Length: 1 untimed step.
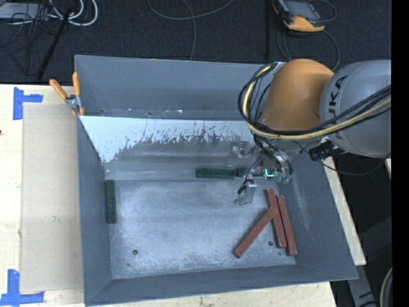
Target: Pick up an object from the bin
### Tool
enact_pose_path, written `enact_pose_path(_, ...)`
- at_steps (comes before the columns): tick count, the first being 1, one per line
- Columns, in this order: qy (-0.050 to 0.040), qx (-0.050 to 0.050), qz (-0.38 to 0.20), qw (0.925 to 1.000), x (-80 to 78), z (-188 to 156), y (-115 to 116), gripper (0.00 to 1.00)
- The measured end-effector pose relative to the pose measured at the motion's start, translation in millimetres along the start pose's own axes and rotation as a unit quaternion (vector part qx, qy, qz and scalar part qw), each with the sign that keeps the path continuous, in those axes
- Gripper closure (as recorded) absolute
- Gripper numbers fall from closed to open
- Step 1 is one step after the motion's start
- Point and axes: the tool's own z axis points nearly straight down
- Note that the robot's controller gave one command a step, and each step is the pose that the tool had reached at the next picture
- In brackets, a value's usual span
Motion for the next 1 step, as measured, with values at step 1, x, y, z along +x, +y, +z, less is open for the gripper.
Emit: enact_pose_path(1, -0.0010, 0.001, 0.004, 1.0000, 4.2, 78.5, -75.2, 0.00)
